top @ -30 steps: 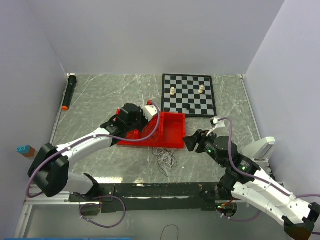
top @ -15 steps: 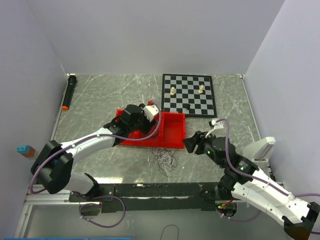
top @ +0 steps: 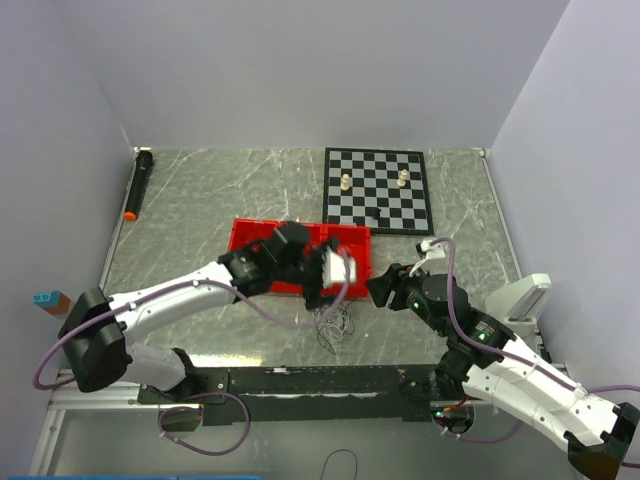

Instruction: Untangle the cables

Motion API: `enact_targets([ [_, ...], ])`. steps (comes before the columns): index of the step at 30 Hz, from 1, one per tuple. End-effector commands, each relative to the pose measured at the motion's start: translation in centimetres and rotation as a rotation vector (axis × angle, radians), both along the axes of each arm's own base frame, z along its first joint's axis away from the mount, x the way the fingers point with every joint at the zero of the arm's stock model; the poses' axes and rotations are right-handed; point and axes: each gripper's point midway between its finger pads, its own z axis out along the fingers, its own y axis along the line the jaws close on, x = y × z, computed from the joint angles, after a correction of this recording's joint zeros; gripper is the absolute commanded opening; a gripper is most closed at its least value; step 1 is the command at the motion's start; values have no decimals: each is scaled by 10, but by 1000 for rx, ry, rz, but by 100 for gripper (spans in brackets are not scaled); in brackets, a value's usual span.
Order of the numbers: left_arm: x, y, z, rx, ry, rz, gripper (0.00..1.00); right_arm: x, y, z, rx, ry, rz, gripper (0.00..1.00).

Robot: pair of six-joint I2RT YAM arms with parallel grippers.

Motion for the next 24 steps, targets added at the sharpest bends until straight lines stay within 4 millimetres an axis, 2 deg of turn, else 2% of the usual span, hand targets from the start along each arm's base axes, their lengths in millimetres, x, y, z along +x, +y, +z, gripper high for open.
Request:
enact_targets([
  [1,-72,-21,-13,55,51,-327,89,2,-1,6,16,-17,-19,66],
  [4,-76,-24,-38,133,149,-341,82,1,-4,6,17,-20,-23,66],
  [6,-73,-23,-53,173,172,-341,73,1,-5,6,17,-20,-25,66],
  [10,-59,-24,-58,152,164,-317,52,1,-4,3,18,-16,-23,66],
  [12,-52,-24,-61,164,182,-297,45,1,-3,2,18,-16,-23,66],
  [16,-43,-18,-65,162,211,-251,45,0,-2,1,21,-15,-16,66],
  [21,-50,-9,-77,175,255,-234,44,1,-2,-3,12,-11,-13,65],
  [24,-47,-5,-83,171,258,-191,48,0,-1,-3,14,-12,-8,65],
])
